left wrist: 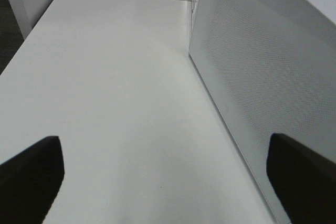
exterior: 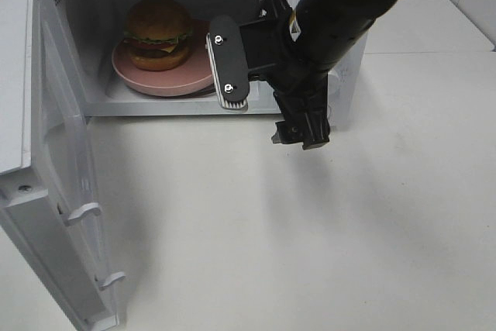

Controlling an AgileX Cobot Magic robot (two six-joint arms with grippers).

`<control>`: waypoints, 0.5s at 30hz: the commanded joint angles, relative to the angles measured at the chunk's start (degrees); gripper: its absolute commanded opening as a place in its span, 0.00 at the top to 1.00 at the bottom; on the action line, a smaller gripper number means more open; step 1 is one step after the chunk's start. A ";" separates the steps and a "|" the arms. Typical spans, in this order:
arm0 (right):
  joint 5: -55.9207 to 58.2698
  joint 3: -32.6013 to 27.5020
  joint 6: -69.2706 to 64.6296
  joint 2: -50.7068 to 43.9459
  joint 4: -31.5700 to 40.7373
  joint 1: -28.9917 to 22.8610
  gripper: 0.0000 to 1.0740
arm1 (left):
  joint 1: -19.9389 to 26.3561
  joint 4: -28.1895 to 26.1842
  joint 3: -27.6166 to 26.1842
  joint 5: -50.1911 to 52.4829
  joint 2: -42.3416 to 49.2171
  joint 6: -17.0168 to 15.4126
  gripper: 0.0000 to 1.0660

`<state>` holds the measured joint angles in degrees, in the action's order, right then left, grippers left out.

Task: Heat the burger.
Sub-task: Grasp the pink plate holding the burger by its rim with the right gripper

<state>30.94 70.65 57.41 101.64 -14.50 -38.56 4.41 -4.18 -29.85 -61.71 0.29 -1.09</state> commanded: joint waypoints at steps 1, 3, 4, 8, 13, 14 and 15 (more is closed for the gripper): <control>-1.49 3.61 -0.80 3.32 -0.40 -0.29 0.11 | 0.17 -0.46 0.23 0.52 0.97 0.11 0.08; -1.60 4.47 -0.80 4.07 -0.40 -0.29 0.11 | 0.17 -0.46 0.23 0.52 0.97 0.11 0.08; -1.55 6.13 -0.80 5.44 -0.40 -0.29 0.12 | 0.17 -0.46 0.23 0.52 0.97 0.11 0.08; -1.78 8.54 -0.80 7.28 -0.46 -0.29 0.13 | 0.17 -0.46 0.23 0.52 0.97 0.11 0.08; -3.32 12.38 -0.80 11.12 -0.17 -0.34 0.14 | 0.17 -0.46 0.23 0.52 0.97 0.11 0.08; -3.32 12.38 -0.80 11.12 -0.17 -0.34 0.14 | 0.17 -0.46 0.23 0.52 0.97 0.11 0.08; -3.32 13.75 -0.80 12.72 -0.17 -0.97 0.14 | 0.17 -0.46 0.23 0.52 0.97 0.11 0.08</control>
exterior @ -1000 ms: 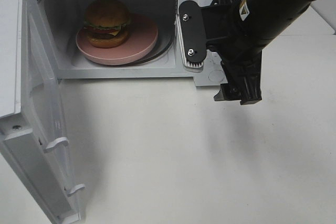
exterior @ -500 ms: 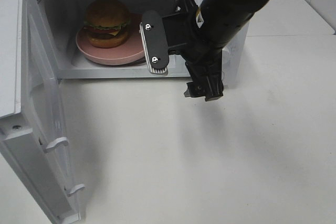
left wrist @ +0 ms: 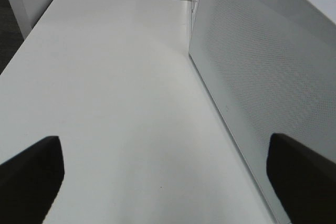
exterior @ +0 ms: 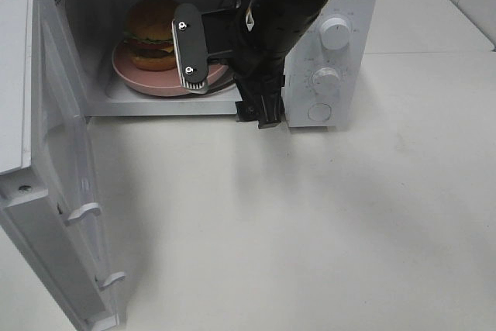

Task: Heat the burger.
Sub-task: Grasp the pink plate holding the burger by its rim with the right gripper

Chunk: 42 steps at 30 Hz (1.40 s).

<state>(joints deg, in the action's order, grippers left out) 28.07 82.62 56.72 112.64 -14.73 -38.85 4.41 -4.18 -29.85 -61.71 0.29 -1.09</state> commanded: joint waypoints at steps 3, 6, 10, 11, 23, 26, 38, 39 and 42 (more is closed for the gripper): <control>-1.32 3.61 -0.11 3.84 0.46 -1.09 0.15 | 0.17 -0.46 0.23 0.52 0.97 0.11 0.08; -1.78 5.50 -0.11 6.02 0.46 -1.32 0.16 | 0.17 -0.46 0.23 0.52 0.97 0.11 0.08; -1.78 8.65 -0.11 8.71 0.63 -1.32 0.17 | 0.17 -0.46 0.23 0.52 0.97 0.11 0.08; -1.78 9.63 -0.11 9.40 0.63 -1.26 0.18 | 0.17 -0.46 0.23 0.52 0.97 0.11 0.08; -2.06 19.42 -0.11 17.07 0.63 -1.20 0.21 | 0.17 -0.46 0.23 0.52 0.97 0.11 0.08; -2.35 21.26 -0.11 18.85 0.63 -1.15 0.22 | 0.17 -0.46 0.23 0.52 0.97 0.11 0.08; -2.58 27.85 -0.11 25.78 4.01 0.80 0.24 | 0.17 -0.46 0.23 0.52 0.97 0.11 0.08; -2.58 27.85 -0.11 25.78 4.01 0.80 0.24 | 0.17 -0.46 0.23 0.52 0.97 0.11 0.08; -2.98 28.99 -0.11 26.81 4.76 1.38 0.25 | 0.17 -0.46 0.23 0.52 0.97 0.11 0.08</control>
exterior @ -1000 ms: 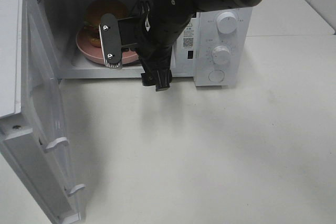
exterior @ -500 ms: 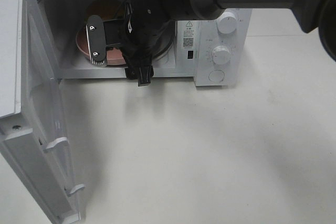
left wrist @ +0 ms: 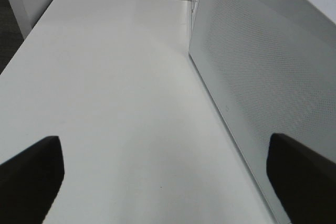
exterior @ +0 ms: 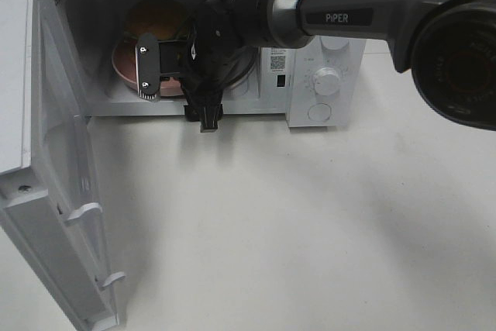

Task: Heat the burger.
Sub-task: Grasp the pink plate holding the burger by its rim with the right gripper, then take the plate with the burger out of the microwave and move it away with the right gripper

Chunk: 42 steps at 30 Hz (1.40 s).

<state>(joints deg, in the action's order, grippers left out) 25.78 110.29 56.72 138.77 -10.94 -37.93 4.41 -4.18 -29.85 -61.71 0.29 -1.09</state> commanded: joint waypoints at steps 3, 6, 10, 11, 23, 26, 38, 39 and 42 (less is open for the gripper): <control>-1.03 2.46 -0.11 1.89 1.26 1.20 0.26 | 0.17 -0.46 0.23 0.52 0.97 0.11 0.08; -1.09 3.44 -0.11 2.86 1.49 1.32 0.27 | 0.17 -0.46 0.23 0.52 0.97 0.11 0.08; -1.43 4.47 -0.11 3.50 2.29 1.78 0.28 | 0.17 -0.46 0.23 0.52 0.97 0.11 0.08; -1.66 4.47 -0.11 3.50 2.86 1.78 0.32 | 0.17 -0.46 0.23 0.52 0.97 0.11 0.08; -0.57 4.53 -0.11 2.92 4.87 0.63 0.79 | 0.17 -0.46 0.23 0.52 0.97 0.11 0.08; -0.29 4.53 0.00 2.86 5.67 0.40 0.92 | 0.17 -0.46 0.23 0.52 0.97 0.11 0.08; 4.13 3.27 5.67 -0.06 7.22 -1.09 1.00 | 0.17 -0.46 0.23 0.52 0.97 0.11 0.08; 4.13 3.27 5.67 -0.06 7.22 -1.09 1.00 | 0.17 -0.46 0.23 0.52 0.97 0.11 0.08; 4.18 1.38 8.88 -1.55 6.70 -1.55 1.00 | 0.17 -0.46 0.23 0.52 0.97 0.11 0.08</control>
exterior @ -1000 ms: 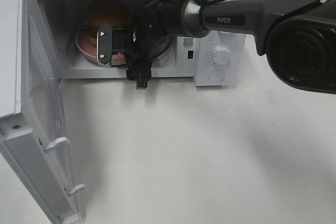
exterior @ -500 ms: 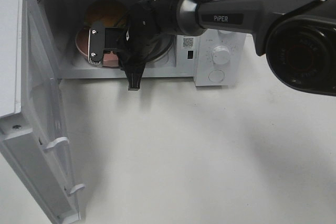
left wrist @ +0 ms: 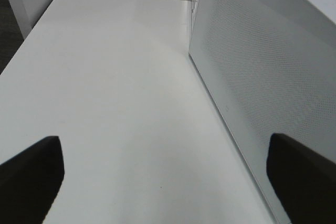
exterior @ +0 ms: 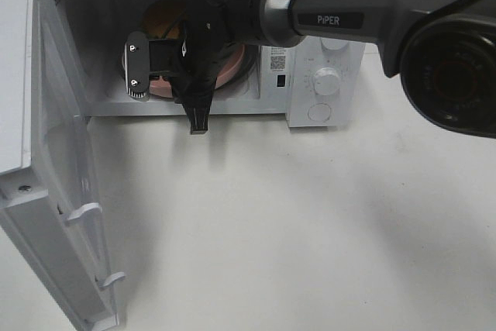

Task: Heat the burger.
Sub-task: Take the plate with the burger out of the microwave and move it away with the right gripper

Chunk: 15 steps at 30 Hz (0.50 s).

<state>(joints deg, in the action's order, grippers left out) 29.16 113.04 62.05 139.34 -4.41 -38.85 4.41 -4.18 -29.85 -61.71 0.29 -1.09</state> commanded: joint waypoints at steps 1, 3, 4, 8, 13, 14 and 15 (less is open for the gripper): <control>0.46 -3.15 5.44 -3.15 0.00 -0.63 1.00 | 0.17 -0.46 0.23 0.52 0.97 0.11 0.08; 0.17 -4.13 6.13 -3.72 -0.17 -0.63 1.00 | 0.17 -0.46 0.23 0.52 0.97 0.11 0.08; -0.40 -5.73 6.36 -4.81 -0.69 -0.63 1.00 | 0.17 -0.46 0.23 0.52 0.97 0.11 0.08; -7.45 -12.15 6.36 -8.59 -2.86 -0.63 1.00 | 0.17 -0.46 0.23 0.52 0.97 0.11 0.08; -12.38 -17.88 6.36 -12.20 -2.86 -0.63 1.00 | 0.17 -0.46 0.23 0.52 0.97 0.11 0.08; -12.38 -17.88 6.36 -12.20 -2.86 -0.63 1.00 | 0.17 -0.46 0.23 0.52 0.97 0.11 0.08; -12.89 -18.91 6.36 -12.78 -2.86 -0.63 1.00 | 0.17 -0.46 0.23 0.52 0.97 0.11 0.08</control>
<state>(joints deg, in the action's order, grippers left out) 20.68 93.91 67.38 128.63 -6.13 -39.42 4.41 -4.18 -29.85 -61.71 0.29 -1.09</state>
